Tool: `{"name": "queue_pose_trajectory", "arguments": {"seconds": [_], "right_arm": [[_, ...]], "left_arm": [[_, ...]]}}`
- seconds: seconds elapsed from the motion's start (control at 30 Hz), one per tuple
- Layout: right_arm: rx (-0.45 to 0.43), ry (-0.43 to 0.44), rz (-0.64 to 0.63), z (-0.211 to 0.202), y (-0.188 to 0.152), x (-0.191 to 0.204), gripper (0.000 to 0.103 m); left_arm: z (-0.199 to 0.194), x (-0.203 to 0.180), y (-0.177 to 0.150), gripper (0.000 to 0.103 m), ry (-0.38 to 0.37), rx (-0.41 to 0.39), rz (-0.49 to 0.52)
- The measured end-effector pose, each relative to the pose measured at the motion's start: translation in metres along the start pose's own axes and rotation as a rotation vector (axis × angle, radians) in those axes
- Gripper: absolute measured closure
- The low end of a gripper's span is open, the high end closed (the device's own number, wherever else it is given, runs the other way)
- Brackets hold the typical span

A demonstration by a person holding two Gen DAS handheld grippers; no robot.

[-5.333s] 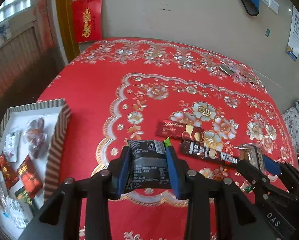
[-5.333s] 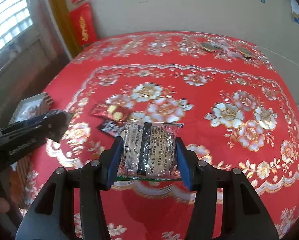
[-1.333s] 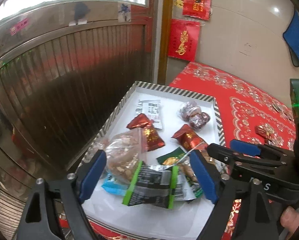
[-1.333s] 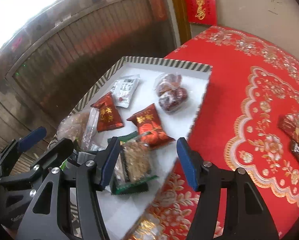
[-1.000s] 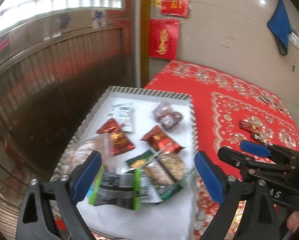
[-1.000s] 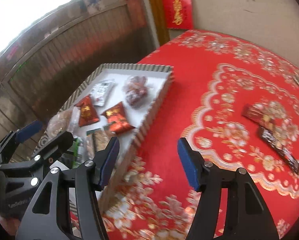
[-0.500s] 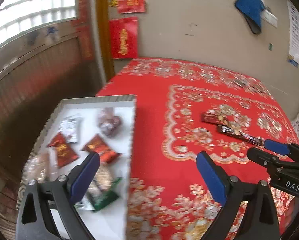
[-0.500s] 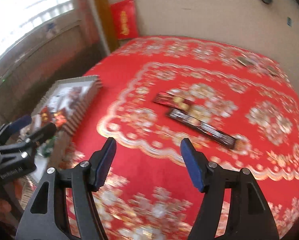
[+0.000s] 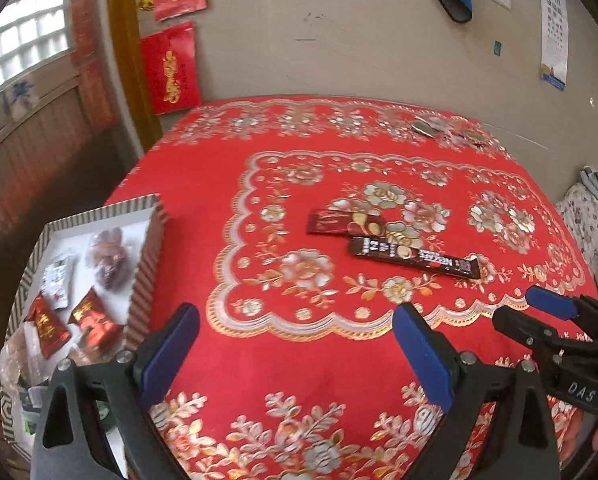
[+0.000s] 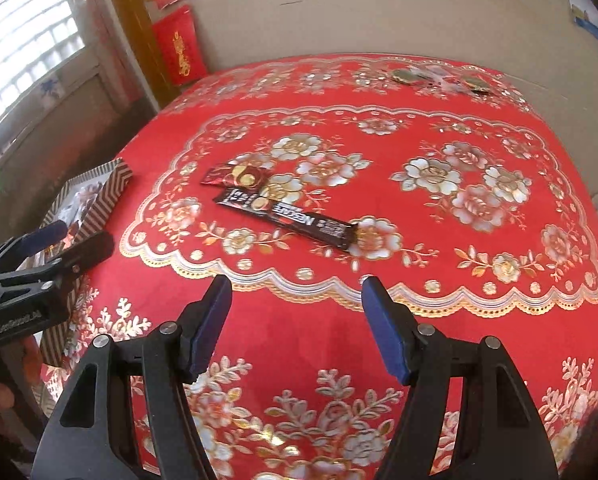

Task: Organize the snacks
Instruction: 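Move both open tools back to the red bar and coffee stick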

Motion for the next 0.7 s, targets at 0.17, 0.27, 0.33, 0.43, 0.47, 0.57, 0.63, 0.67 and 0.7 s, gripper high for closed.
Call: {"name": "queue_pose_trajectory", "arguments": {"seconds": [0.17, 0.27, 0.33, 0.43, 0.47, 0.57, 0.63, 0.67, 0.7], "right_arm": [[0.01, 0.001, 0.003, 0.005, -0.001, -0.012, 0.035], [0.019, 0.013, 0.01, 0.009, -0.002, -0.015, 0.035], [0.025, 0.016, 0.01, 0.012, -0.001, -0.017, 0.035], [0.031, 0.023, 0.011, 0.016, 0.0, -0.02, 0.035], [0.033, 0.024, 0.012, 0.018, 0.001, -0.02, 0.035], [0.035, 0.032, 0.018, 0.022, 0.004, -0.023, 0.035], [0.025, 0.037, 0.01, 0.024, 0.012, -0.022, 0.035], [0.011, 0.043, -0.002, 0.025, 0.02, -0.02, 0.035], [0.003, 0.045, -0.007, 0.027, 0.028, -0.018, 0.035]], "left_arm": [[0.016, -0.007, 0.016, 0.005, -0.015, 0.029, -0.006], [0.03, -0.01, 0.028, 0.005, -0.026, 0.055, -0.014], [0.043, -0.013, 0.034, 0.005, -0.045, 0.089, -0.016], [0.059, -0.012, 0.041, 0.005, -0.048, 0.127, -0.064], [0.063, -0.012, 0.043, 0.005, -0.056, 0.133, -0.083], [0.076, -0.014, 0.045, 0.005, -0.065, 0.168, -0.126], [0.083, -0.016, 0.046, 0.005, -0.061, 0.182, -0.142], [0.084, -0.014, 0.047, 0.005, -0.048, 0.183, -0.145], [0.084, -0.011, 0.047, 0.005, -0.034, 0.177, -0.151]]}}
Point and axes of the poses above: each gripper's, at about its wrist camera, not at the fingertips, and z roughly the way its jaws point, x to its left, y to its top, the point moved 6 cm from there along z, roughly the way its jaws point, and after that the axes turned 2 degrees about -x, right-handed, at the moved point
